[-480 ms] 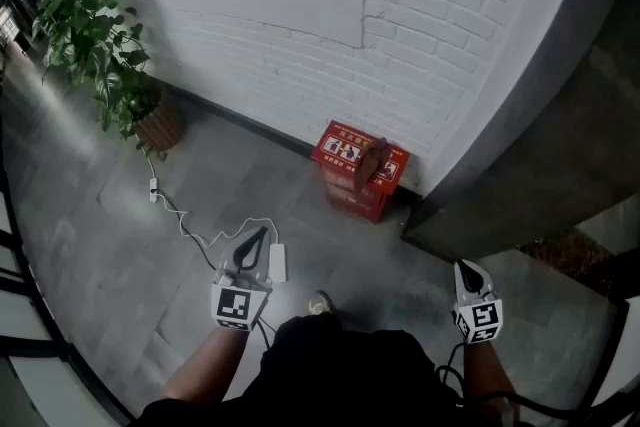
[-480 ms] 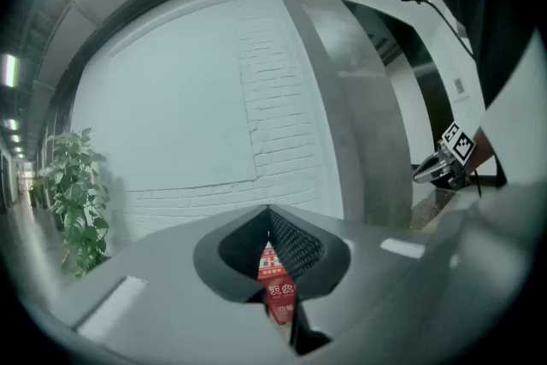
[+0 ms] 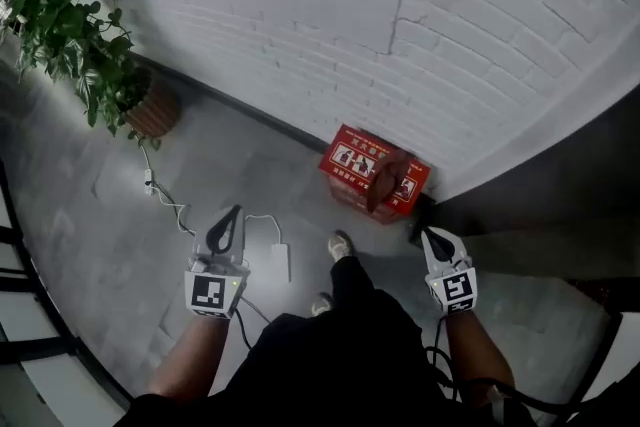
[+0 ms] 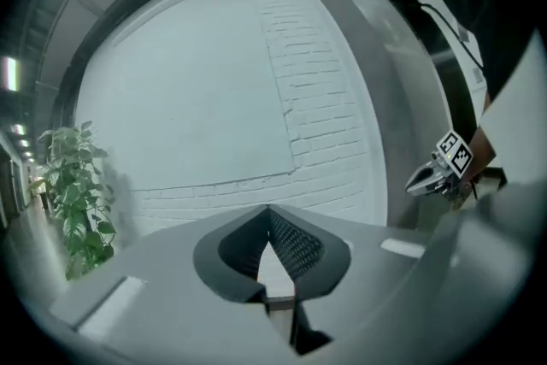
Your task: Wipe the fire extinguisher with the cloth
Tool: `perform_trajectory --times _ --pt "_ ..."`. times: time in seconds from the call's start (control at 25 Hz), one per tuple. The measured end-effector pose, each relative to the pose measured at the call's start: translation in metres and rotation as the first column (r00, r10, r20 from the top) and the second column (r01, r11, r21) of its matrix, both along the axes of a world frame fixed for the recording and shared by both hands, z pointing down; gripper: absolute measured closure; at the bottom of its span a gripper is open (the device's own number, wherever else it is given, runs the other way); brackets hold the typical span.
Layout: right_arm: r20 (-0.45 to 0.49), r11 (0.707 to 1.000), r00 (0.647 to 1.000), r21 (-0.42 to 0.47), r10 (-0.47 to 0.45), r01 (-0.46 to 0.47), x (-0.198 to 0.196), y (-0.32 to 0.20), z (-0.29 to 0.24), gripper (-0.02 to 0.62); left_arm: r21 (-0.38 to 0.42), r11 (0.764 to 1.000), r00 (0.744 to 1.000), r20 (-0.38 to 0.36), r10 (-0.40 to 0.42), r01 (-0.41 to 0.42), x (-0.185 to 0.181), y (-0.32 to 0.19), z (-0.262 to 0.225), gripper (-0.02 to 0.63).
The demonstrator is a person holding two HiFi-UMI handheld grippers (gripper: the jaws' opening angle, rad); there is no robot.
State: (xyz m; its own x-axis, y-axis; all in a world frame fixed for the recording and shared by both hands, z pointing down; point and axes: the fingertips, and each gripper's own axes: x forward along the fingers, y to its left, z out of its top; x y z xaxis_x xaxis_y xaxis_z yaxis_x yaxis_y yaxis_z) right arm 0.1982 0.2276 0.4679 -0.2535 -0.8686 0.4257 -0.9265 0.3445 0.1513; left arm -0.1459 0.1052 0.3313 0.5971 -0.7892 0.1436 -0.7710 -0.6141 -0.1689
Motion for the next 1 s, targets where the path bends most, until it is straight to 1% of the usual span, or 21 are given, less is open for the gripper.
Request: perform_trajectory --times 0.12,0.24,0.32,0.44,0.48,0.52,0.56,0.6,0.64,0.72,0.8,0.88,0.92,0.96,1.0 --pt "0.002 0.999 1.0 -0.046 0.022 -0.022 0.015 -0.059 0.039 0.592 -0.004 0.998 0.996 0.053 -0.067 0.067 -0.013 -0.035 -0.008 0.607" --pt "0.013 0.988 1.0 -0.151 0.028 -0.025 0.029 -0.109 0.084 0.594 0.003 0.992 0.988 0.09 -0.128 0.128 -0.018 -0.073 -0.029 0.607" --pt "0.018 0.97 1.0 -0.241 0.017 -0.013 0.026 -0.124 0.11 0.592 -0.006 0.985 0.98 0.105 -0.168 0.17 -0.028 -0.083 -0.039 0.607" --pt "0.046 0.95 0.999 -0.313 0.009 0.006 0.014 -0.138 0.139 0.59 -0.039 0.974 0.967 0.138 -0.216 0.223 -0.049 -0.085 -0.044 0.607" --pt "0.051 0.941 0.999 -0.339 -0.01 0.027 0.011 -0.141 0.152 0.499 -0.049 0.97 0.963 0.143 -0.228 0.237 -0.052 -0.086 -0.043 0.607" --pt "0.05 0.929 0.998 -0.366 -0.032 0.049 0.01 -0.146 0.166 0.384 -0.061 0.966 0.96 0.141 -0.241 0.251 -0.053 -0.088 -0.043 0.607" --pt "0.044 0.918 0.998 -0.391 -0.049 0.062 0.011 -0.152 0.18 0.319 -0.072 0.962 0.959 0.134 -0.251 0.262 -0.053 -0.092 -0.044 0.607" --pt "0.034 0.909 0.998 -0.411 -0.057 0.066 0.015 -0.159 0.192 0.273 -0.078 0.96 0.957 0.129 -0.259 0.27 -0.052 -0.097 -0.046 0.607" --pt "0.026 0.901 0.998 -0.428 -0.059 0.064 0.018 -0.166 0.202 0.251 -0.076 0.958 0.955 0.133 -0.266 0.277 -0.053 -0.1 -0.049 0.607" --pt "0.01 0.883 0.997 -0.463 -0.075 0.072 0.022 -0.178 0.222 0.23 -0.056 0.954 0.946 0.153 -0.285 0.296 -0.062 -0.102 -0.062 0.607" --pt "-0.011 0.855 0.992 -0.509 -0.127 0.104 0.023 -0.184 0.244 0.222 -0.042 0.939 0.926 0.188 -0.328 0.342 -0.081 -0.096 -0.071 0.607" --pt "-0.036 0.812 0.983 -0.569 -0.182 0.13 0.024 -0.192 0.267 0.215 -0.065 0.913 0.899 0.218 -0.38 0.402 -0.104 -0.091 -0.063 0.607" --pt "-0.05 0.787 0.978 -0.603 -0.201 0.131 0.024 -0.195 0.277 0.215 -0.089 0.901 0.89 0.224 -0.397 0.425 -0.112 -0.088 -0.056 0.607" --pt "-0.069 0.763 0.974 -0.634 -0.217 0.125 0.025 -0.195 0.286 0.215 -0.112 0.893 0.886 0.227 -0.404 0.436 -0.116 -0.083 -0.048 0.607" --pt "-0.095 0.748 0.968 -0.654 -0.232 0.115 0.025 -0.195 0.292 0.215 -0.127 0.889 0.885 0.229 -0.405 0.439 -0.117 -0.077 -0.043 0.607"
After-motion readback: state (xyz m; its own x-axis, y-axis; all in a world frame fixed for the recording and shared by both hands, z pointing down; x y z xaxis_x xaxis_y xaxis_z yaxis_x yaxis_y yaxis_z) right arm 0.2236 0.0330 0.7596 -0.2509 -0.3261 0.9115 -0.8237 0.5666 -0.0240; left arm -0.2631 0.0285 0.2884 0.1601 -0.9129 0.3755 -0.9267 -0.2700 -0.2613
